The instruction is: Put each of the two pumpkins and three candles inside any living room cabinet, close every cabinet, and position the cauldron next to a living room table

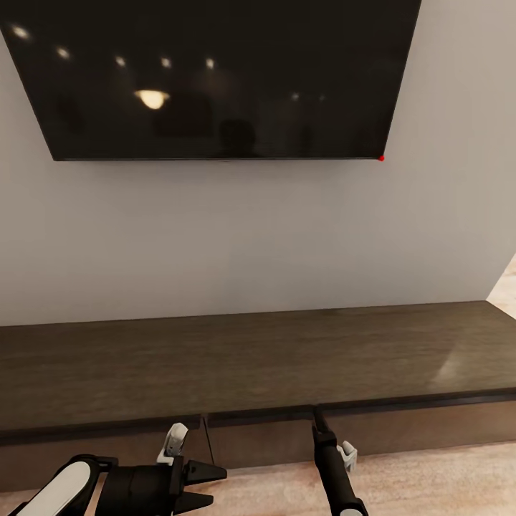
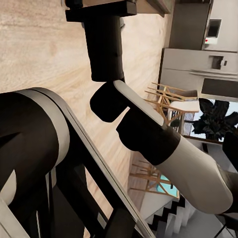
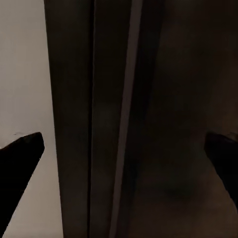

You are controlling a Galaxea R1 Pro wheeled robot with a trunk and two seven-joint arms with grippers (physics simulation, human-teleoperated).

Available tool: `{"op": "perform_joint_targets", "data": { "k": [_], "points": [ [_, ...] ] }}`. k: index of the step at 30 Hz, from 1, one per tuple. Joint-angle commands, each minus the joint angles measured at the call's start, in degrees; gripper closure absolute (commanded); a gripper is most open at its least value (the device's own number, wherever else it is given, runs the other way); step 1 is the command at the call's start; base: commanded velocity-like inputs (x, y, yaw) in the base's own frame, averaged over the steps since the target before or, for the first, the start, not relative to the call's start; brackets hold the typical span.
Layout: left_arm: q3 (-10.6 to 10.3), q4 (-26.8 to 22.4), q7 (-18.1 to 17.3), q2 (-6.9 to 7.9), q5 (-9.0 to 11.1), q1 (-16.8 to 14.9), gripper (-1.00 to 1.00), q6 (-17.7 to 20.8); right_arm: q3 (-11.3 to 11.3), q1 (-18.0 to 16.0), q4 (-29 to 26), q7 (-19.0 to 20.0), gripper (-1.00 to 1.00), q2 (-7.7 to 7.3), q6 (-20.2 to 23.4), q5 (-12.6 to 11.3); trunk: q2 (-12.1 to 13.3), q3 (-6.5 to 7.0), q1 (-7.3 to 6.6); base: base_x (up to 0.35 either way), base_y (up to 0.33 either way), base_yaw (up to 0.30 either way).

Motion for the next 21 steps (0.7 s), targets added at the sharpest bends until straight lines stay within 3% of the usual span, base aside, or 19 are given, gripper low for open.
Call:
{"op": "perform_joint_targets", "data": {
  "k": [1, 21],
  "points": [
    [-0.08, 0.01, -0.32, 0.04, -0.22, -0.05, -1.00, 0.04, 0.27, -0.04, 0.05, 0.12, 1.00, -0.04, -0.43, -0.25, -0.02, -0.05, -0.01, 0.000, 0.000, 0.000],
    [-0.08, 0.00, -0.32, 0.04, -0.22, -0.05, -1.00, 0.04, 0.19, -0.04, 0.06, 0.20, 1.00, -0.02, -0.23, -0.35, -0.02, -0.05, -0.01, 0.000, 0.000, 0.000]
  ]
}}
